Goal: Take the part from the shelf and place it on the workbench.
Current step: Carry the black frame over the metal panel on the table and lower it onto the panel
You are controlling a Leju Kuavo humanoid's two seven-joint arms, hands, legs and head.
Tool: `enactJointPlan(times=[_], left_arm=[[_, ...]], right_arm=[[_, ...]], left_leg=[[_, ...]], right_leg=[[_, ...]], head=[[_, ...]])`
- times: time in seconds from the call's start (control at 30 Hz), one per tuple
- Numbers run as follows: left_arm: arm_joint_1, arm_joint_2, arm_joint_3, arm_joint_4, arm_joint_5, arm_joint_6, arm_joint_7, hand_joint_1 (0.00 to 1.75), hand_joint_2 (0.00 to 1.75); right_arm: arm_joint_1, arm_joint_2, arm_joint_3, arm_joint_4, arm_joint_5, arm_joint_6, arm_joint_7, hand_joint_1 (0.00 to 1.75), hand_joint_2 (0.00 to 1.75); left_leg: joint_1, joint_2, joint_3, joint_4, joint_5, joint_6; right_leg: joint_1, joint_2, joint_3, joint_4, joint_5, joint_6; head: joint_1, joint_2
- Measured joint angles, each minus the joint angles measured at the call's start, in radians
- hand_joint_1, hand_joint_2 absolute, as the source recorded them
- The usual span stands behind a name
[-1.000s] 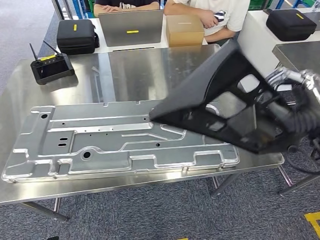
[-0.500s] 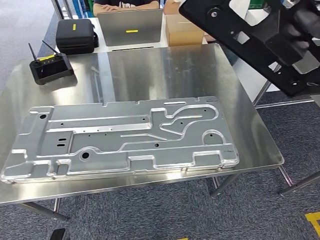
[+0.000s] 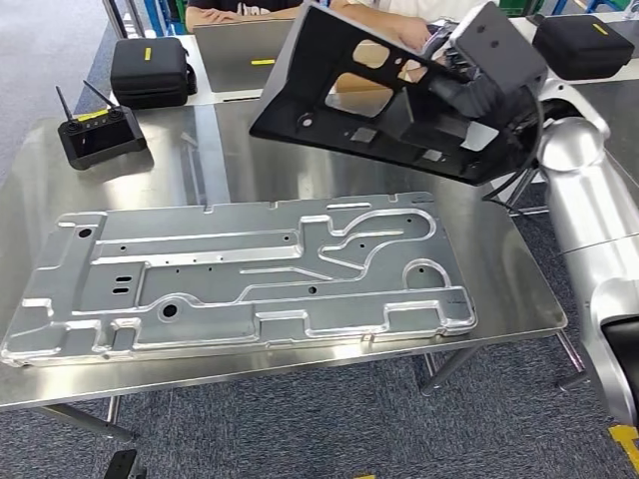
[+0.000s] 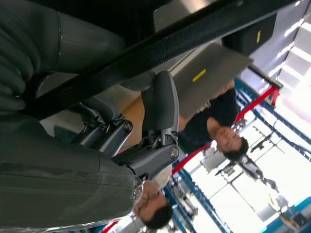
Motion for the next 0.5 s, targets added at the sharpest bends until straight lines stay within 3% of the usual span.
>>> enactJointPlan(times=[0.3,0.5], left_arm=[[0.001,0.0,-0.006,0.0,0.01,0.0,0.001,0.0,1.75],[0.018,0.001,-0.008,0.0,0.014,0.002,-0.004,0.0,1.75]], right_arm=[[0.033,0.14,0.04,0.131,0.044,-0.047,-0.07,1.75,1.75],[0.06,0.145,0.035,0.208,0.051,-0.07,-0.111,1.75,1.75]], left_leg=[[0.0,0.0,0.0,0.0,0.0,0.0],[-0.001,-0.001,0.0,0.0,0.0,0.0]], right_leg=[[0.0,-0.001,0.0,0.0,0.0,0.0],[-0.001,-0.001,-0.001,0.0,0.0,0.0]], head=[[0.0,0.0],[0.0,0.0]])
